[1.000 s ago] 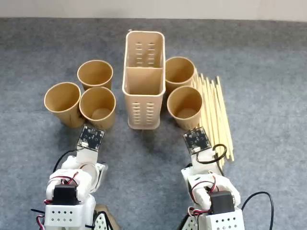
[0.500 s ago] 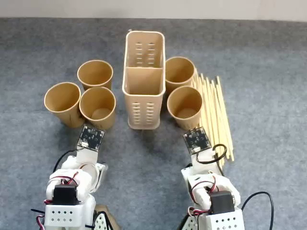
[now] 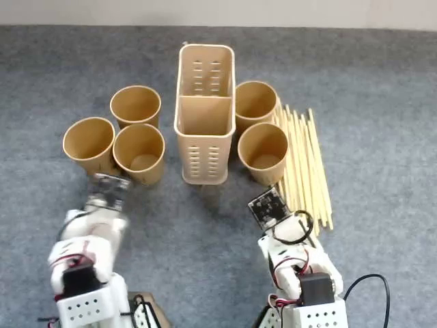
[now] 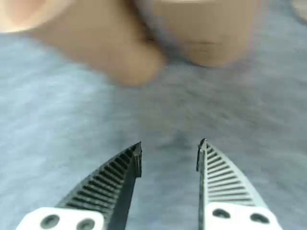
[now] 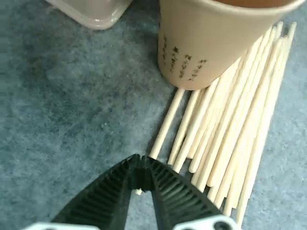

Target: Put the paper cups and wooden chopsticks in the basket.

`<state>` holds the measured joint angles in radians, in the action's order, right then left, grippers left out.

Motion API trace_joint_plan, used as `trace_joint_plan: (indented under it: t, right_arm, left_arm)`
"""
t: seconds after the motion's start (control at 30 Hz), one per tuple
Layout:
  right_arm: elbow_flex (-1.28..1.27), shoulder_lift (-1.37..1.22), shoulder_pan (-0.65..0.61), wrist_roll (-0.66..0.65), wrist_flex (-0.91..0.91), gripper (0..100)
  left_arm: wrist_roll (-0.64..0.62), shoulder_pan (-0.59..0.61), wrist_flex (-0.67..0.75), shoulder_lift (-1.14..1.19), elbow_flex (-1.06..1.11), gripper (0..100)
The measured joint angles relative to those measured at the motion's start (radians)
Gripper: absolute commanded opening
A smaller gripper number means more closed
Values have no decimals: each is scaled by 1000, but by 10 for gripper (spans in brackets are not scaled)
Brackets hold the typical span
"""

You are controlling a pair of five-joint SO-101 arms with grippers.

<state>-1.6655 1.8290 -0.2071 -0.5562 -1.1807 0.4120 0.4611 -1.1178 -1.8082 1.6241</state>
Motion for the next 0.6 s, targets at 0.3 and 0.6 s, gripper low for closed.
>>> trace_joint_plan:
  t: [0.3, 0.6]
  right_arm:
    - [63, -8, 166, 209, 11, 124]
    - [68, -8, 345, 258, 29, 200]
  left_arm:
    - [12, 350, 5, 6, -338, 204]
    - [-91, 407, -117, 614, -976, 204]
